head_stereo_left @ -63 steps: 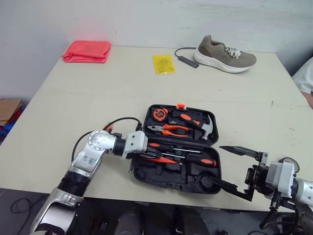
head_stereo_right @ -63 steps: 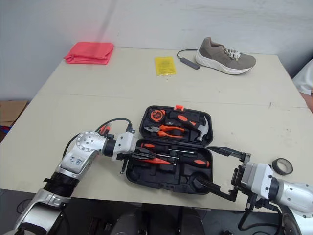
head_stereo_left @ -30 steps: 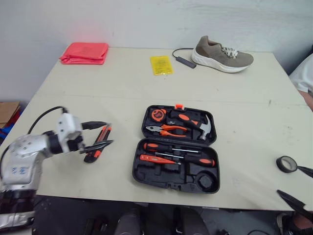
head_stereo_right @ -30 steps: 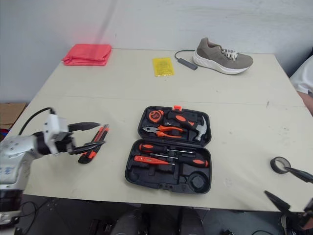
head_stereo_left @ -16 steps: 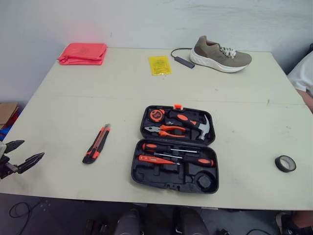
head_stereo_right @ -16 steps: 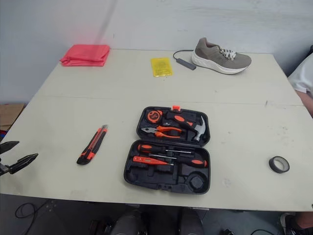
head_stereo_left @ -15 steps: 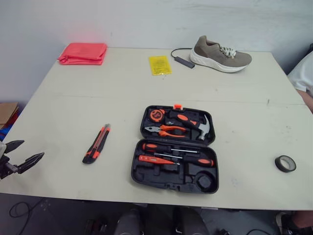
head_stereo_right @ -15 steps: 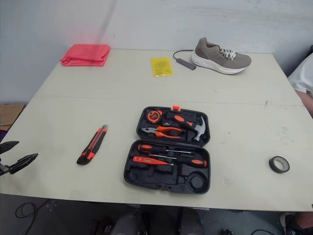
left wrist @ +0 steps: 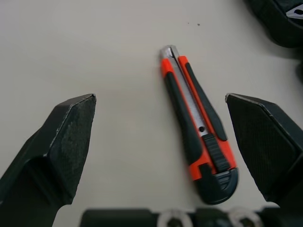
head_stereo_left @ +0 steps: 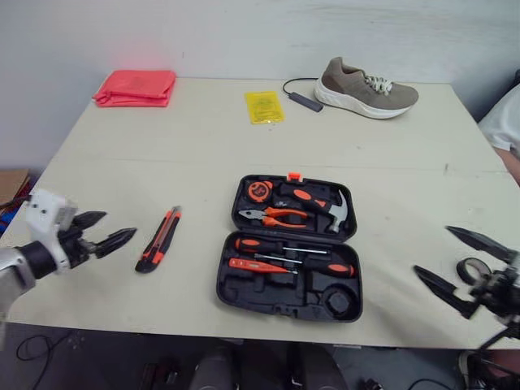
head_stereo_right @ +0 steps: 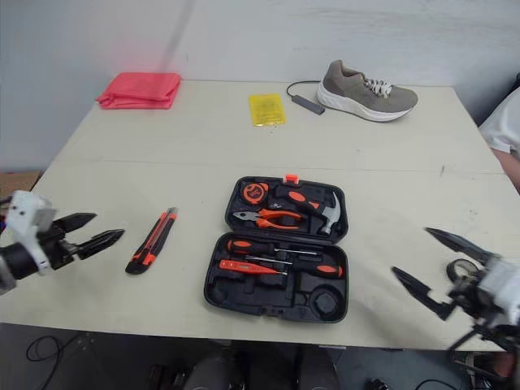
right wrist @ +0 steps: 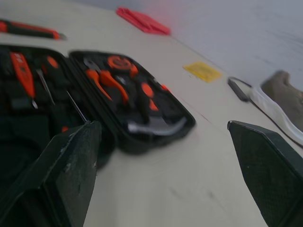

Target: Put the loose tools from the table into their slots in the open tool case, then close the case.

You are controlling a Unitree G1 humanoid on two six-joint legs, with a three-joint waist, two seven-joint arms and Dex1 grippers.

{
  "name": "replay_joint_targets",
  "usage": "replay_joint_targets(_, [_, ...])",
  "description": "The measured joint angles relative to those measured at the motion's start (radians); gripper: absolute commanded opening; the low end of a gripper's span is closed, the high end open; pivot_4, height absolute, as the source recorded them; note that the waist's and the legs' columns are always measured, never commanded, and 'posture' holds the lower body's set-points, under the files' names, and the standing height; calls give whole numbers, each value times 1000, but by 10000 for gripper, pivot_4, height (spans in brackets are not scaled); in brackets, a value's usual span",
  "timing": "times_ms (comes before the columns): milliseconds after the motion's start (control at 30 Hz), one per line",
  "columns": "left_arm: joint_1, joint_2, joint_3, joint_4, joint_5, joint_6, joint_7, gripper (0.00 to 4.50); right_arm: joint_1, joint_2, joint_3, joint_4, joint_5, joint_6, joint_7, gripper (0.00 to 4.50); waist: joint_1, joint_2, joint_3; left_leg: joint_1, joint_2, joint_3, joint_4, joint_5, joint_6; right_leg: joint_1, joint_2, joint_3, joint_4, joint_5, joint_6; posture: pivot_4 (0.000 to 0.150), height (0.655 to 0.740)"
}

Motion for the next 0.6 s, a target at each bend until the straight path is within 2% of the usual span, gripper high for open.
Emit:
replay_joint_targets(133, [-45,-35,-31,-113,-29,230,157,44432,-61,13,90,-74,8,35,-7,45000,-2,-3,0,0,0,0,1,1,1,0,1,0,0,0,0,1500,7400])
replay_joint_targets(200, [-63,-90,-67,-165,-28,299,227,44432,-101,29,135,-93,9,45,-6,45000,-3,-3,0,0,0,1,1,0,1,0,1,0,0,0,0,1500,7400])
replay_joint_targets(367, [-93,-162,-146,-187,39,350,359,44432,-126,37,205,-107,-3,48,21,45000,-1,-4,1,-1,0,0,2,1,0,-1,2,0,0,0,0,1500,7400])
replay_joint_targets(600, [-147,-202,-229,-146,122,349,406,44432,-127,37,213,-107,-6,49,41,45000,1,-5,0,-2,0,0,4,0,1,0,2,-1,1,0,0,1500,7400])
